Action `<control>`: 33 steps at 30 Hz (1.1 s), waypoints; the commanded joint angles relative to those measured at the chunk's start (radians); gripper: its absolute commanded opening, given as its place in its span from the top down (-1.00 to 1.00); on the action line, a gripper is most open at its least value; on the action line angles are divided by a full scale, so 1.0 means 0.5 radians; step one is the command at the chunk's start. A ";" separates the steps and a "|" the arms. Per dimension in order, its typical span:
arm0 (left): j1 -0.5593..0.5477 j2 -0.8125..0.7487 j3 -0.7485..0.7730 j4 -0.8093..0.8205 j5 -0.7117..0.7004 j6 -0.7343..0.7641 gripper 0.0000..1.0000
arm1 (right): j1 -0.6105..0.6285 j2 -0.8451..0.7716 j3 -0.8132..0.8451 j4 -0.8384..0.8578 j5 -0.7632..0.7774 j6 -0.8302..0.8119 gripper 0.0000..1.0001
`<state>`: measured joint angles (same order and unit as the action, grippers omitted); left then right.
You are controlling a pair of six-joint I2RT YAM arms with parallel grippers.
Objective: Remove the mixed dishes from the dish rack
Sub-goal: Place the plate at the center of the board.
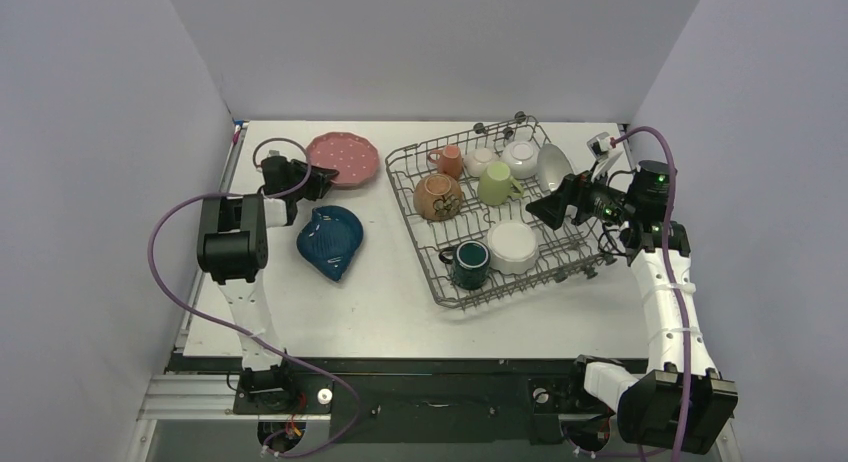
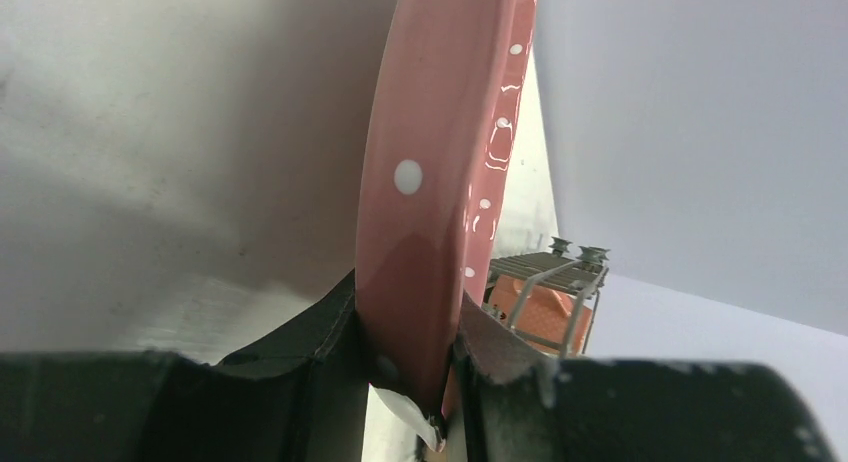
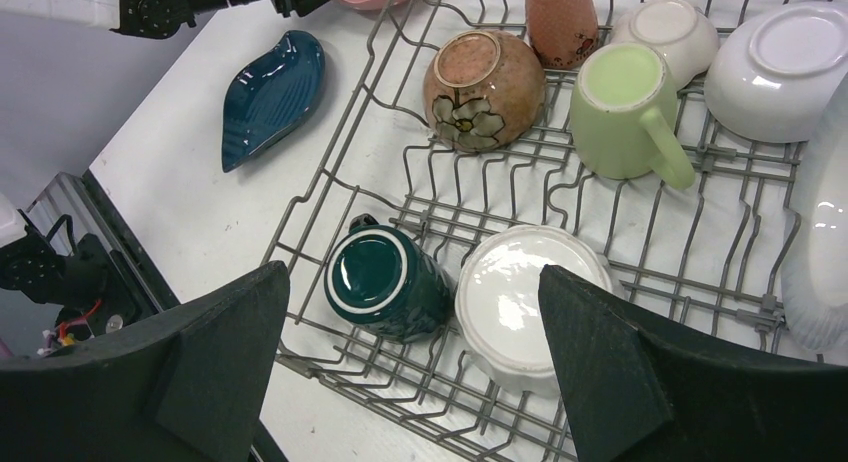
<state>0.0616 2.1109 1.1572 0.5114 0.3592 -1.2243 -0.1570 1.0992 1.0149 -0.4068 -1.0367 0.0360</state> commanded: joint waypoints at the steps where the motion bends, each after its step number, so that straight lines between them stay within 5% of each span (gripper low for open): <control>1: 0.006 0.015 0.205 0.251 0.140 0.022 0.94 | -0.014 -0.062 -0.011 0.058 -0.039 -0.056 -0.81; 15: 0.058 -0.029 0.224 -0.026 0.215 0.147 -0.33 | -0.017 -0.026 0.037 -0.063 0.151 -0.232 -0.81; 23: 0.161 -0.181 0.154 -0.289 0.198 0.294 -0.98 | 0.009 0.157 0.368 -0.312 0.769 -0.381 -0.80; 30: 0.242 -0.374 0.079 -0.508 0.132 0.494 -0.93 | 0.264 0.532 0.867 -0.581 1.671 -0.651 -0.80; 33: 0.267 -0.388 0.054 -0.534 0.168 0.501 -0.93 | 0.360 0.735 1.028 -0.649 1.826 -0.675 -0.80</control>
<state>0.1825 1.9800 1.1934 0.2604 0.4343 -1.0256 -0.0357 1.3708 1.4300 -0.6590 -0.3557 -0.2344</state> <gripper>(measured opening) 0.966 0.902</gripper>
